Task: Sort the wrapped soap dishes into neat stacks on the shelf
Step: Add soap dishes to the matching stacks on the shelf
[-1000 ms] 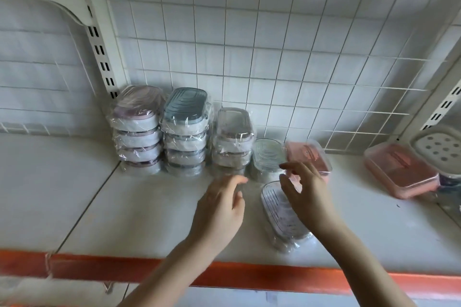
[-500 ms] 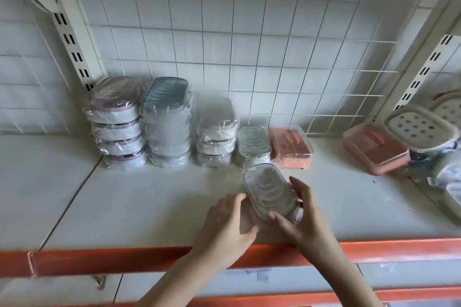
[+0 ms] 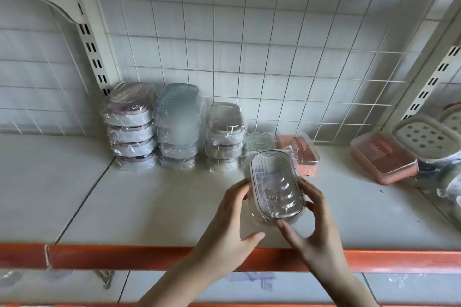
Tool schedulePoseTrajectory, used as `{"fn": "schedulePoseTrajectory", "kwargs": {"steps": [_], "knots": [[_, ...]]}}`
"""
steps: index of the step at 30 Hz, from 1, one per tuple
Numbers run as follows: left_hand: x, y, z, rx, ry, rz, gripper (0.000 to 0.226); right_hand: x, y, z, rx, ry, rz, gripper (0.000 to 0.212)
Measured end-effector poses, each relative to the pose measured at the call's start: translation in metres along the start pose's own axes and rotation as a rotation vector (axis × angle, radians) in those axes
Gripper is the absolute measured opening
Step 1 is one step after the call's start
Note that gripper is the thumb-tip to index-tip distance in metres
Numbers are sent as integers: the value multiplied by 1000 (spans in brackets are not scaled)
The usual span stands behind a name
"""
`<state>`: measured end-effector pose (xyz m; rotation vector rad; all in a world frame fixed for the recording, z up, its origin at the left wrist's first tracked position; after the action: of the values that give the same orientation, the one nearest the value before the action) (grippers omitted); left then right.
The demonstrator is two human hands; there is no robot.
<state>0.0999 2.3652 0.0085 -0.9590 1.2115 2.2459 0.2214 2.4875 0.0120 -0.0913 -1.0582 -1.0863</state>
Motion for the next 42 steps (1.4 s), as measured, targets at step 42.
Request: {"fn": "schedulePoseTrajectory", "kwargs": {"steps": [42], "knots": [[14, 105, 95, -462, -9, 427, 34, 10, -77, 181, 69, -162, 37, 55]]}}
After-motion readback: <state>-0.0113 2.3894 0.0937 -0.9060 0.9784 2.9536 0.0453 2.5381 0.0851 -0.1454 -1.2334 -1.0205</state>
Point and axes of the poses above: each hand's wrist, its own z-axis towards the middle knuckle, its own y-axis out of the back of the hand, x = y × z, the point moved 6 cm from there along z, towards the middle knuckle, and after that the axes turned 3 degrees about x, right-handed, at the moved point
